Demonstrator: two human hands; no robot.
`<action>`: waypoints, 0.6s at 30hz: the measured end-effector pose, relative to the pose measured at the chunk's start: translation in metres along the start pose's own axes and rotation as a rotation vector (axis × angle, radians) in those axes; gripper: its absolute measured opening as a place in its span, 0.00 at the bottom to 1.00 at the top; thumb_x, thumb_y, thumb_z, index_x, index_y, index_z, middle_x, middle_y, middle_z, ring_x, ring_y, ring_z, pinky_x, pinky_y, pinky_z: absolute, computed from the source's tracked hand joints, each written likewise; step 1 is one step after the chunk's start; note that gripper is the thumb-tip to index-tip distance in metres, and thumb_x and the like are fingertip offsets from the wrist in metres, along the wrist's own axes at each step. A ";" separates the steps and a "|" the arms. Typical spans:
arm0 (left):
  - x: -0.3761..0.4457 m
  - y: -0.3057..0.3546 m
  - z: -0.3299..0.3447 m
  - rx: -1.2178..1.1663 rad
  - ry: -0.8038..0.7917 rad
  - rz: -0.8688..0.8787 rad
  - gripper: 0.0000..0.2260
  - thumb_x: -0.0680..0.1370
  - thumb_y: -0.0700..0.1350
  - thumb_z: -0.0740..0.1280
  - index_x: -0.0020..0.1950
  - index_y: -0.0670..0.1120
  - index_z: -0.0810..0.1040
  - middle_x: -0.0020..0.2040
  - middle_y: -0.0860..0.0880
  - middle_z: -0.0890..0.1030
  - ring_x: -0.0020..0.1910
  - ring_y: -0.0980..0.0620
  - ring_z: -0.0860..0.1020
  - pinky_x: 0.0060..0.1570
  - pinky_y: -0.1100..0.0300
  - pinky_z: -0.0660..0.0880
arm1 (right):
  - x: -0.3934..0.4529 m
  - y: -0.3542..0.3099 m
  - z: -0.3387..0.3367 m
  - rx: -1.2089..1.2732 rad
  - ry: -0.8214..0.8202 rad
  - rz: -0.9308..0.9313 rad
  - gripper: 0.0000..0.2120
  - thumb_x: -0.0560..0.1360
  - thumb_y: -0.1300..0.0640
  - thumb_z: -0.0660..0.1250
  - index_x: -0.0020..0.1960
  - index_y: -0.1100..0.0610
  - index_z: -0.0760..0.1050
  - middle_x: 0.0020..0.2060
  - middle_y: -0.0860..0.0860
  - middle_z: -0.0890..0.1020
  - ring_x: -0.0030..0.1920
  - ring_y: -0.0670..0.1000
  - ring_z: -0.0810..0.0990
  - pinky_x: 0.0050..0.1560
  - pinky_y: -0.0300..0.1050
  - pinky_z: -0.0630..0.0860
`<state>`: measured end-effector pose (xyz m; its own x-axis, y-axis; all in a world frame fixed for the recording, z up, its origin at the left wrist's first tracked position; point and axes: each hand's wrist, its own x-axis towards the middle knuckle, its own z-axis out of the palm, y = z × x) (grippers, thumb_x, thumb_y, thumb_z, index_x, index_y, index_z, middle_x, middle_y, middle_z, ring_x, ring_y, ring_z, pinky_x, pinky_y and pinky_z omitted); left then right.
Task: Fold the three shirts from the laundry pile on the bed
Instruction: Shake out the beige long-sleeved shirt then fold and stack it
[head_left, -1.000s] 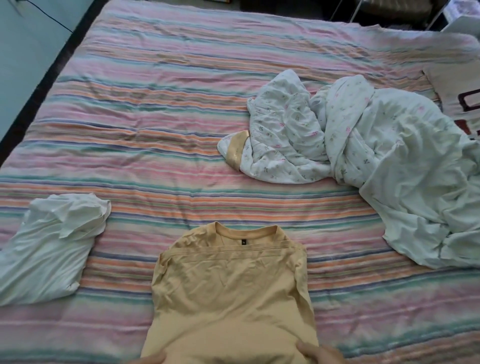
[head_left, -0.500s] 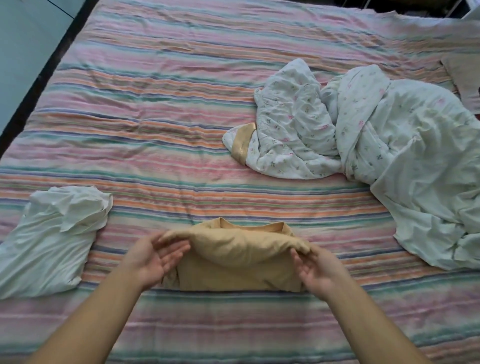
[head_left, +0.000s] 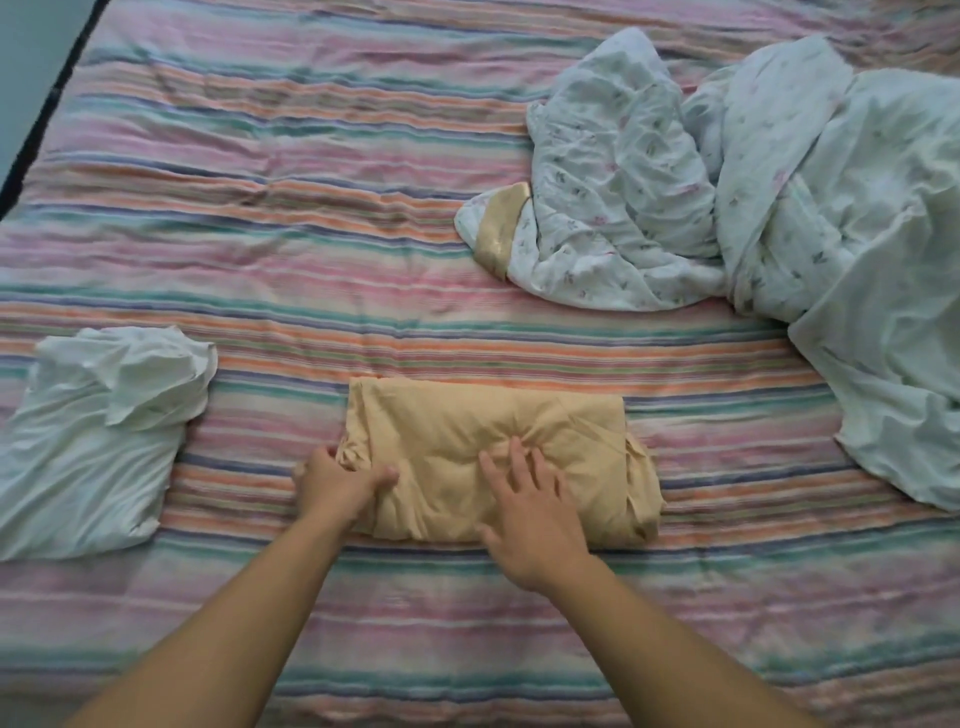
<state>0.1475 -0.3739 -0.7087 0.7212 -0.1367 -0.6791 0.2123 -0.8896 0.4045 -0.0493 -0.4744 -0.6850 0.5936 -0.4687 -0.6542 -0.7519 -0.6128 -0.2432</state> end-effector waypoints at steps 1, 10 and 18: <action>0.001 0.000 -0.001 -0.019 -0.023 0.007 0.30 0.61 0.48 0.80 0.59 0.42 0.76 0.57 0.43 0.80 0.53 0.42 0.79 0.56 0.47 0.77 | 0.004 0.002 -0.001 -0.002 -0.049 0.006 0.39 0.79 0.41 0.59 0.80 0.43 0.38 0.80 0.54 0.37 0.80 0.60 0.39 0.78 0.59 0.45; -0.071 0.050 -0.004 -0.129 -0.181 0.339 0.14 0.66 0.36 0.76 0.50 0.44 0.82 0.45 0.48 0.85 0.44 0.50 0.83 0.49 0.52 0.79 | -0.018 0.025 -0.037 0.570 0.332 0.240 0.26 0.78 0.48 0.63 0.74 0.51 0.66 0.71 0.50 0.73 0.70 0.54 0.71 0.69 0.50 0.69; -0.158 0.104 0.053 0.163 -0.368 0.688 0.19 0.66 0.43 0.70 0.56 0.54 0.78 0.48 0.57 0.82 0.46 0.56 0.79 0.47 0.58 0.78 | -0.049 0.112 -0.045 1.282 0.370 0.789 0.16 0.79 0.46 0.64 0.60 0.56 0.78 0.53 0.55 0.82 0.55 0.57 0.78 0.59 0.55 0.75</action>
<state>0.0206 -0.4682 -0.5913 0.3853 -0.7883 -0.4797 -0.3214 -0.6020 0.7310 -0.1499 -0.5488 -0.6473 -0.1677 -0.6438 -0.7466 -0.5160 0.7026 -0.4900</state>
